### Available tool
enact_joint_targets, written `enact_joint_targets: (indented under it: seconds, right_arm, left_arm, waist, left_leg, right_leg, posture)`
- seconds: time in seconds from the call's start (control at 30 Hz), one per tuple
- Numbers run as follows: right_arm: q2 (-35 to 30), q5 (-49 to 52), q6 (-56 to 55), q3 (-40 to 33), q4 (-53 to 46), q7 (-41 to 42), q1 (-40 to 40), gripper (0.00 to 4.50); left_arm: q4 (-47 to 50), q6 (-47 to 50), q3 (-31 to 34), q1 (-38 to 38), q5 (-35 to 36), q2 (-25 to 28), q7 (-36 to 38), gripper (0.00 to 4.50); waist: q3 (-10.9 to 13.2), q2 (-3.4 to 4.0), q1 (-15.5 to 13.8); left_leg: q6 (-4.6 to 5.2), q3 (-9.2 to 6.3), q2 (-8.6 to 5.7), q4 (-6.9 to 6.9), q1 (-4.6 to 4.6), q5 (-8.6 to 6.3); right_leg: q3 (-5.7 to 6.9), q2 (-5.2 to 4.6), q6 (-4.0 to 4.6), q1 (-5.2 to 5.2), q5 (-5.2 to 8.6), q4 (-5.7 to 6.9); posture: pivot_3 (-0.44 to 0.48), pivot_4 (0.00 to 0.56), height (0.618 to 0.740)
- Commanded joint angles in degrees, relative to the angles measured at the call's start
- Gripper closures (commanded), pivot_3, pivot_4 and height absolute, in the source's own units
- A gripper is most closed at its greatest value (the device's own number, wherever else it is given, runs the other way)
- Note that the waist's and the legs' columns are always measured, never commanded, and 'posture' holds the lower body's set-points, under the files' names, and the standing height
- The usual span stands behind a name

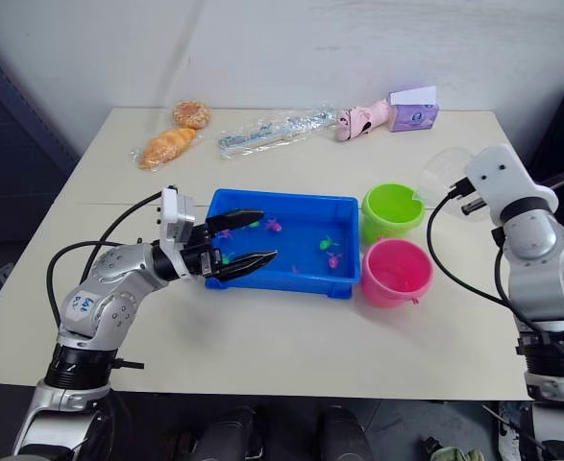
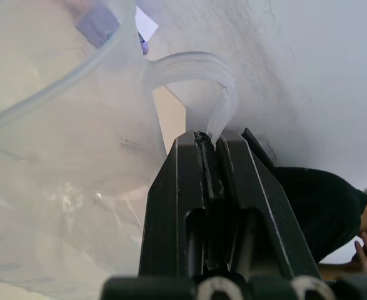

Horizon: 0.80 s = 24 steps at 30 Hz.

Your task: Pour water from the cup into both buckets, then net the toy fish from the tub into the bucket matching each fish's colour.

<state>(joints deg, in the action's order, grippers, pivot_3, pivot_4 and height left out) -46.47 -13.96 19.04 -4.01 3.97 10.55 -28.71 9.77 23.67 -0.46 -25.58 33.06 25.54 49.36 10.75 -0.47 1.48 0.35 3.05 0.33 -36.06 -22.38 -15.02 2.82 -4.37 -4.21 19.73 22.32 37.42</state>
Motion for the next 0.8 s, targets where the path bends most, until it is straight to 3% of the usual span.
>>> enact_joint_targets:
  seconds: [0.03,0.8]
  right_arm:
    - [-0.5,-4.2,-3.4,1.1,1.1,-2.5,-2.6,4.44]
    - [-1.6,-24.7,-17.8,10.1,9.3,-13.7,-7.2,4.44]
  left_arm:
    - [2.3,-0.5,1.6,0.9,0.0,0.0,-1.5,0.00]
    - [3.2,-2.3,0.6,3.2,-2.6,0.2,-1.0,0.00]
  waist:
    - [0.0,0.00,0.0]
    - [0.0,-0.01,0.0]
  left_leg:
    - [0.00,0.00,0.00,-0.01,0.00,0.00]
    - [-0.03,-0.01,0.00,-0.02,0.00,0.01]
  right_leg:
    - [0.00,0.00,0.00,0.00,0.00,0.00]
    - [0.01,0.00,0.00,0.00,0.00,0.00]
  posture:
    - [0.000,0.150,0.740]
    - [0.000,0.150,0.740]
